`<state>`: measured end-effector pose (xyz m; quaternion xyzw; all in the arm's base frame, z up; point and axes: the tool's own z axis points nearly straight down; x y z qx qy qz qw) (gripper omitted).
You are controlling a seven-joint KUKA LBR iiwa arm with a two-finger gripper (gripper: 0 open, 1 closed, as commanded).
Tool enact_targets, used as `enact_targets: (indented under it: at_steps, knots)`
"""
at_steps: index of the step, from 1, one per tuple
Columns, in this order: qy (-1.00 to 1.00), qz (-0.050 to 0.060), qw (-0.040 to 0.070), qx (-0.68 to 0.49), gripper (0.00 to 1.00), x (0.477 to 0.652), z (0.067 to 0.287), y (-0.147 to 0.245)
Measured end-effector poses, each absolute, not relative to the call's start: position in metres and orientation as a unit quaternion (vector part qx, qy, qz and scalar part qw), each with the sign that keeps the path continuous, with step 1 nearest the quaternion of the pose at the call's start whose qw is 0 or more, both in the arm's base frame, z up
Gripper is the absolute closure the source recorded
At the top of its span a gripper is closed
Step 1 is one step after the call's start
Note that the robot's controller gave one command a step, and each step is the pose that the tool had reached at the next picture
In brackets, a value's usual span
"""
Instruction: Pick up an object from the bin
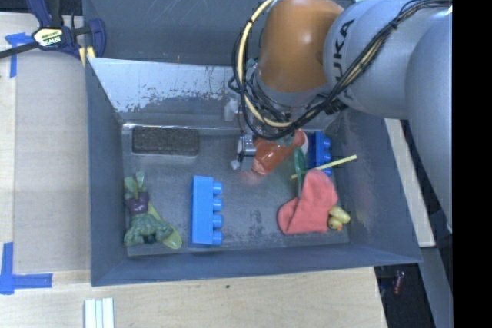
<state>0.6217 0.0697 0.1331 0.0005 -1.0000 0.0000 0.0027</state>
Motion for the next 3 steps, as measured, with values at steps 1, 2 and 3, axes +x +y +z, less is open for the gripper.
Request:
enact_targets:
  at_steps: [1, 2, 3]
  knots:
    - [-1.0, 0.0, -0.001, 0.0, 0.0, 0.624, 0.138, 0.069]
    - [-0.999, 0.0, -0.001, -0.034, 0.0, 0.624, 0.111, 0.034]
    - [-0.999, -0.001, -0.002, -0.042, 0.0, 0.615, 0.068, 0.01]
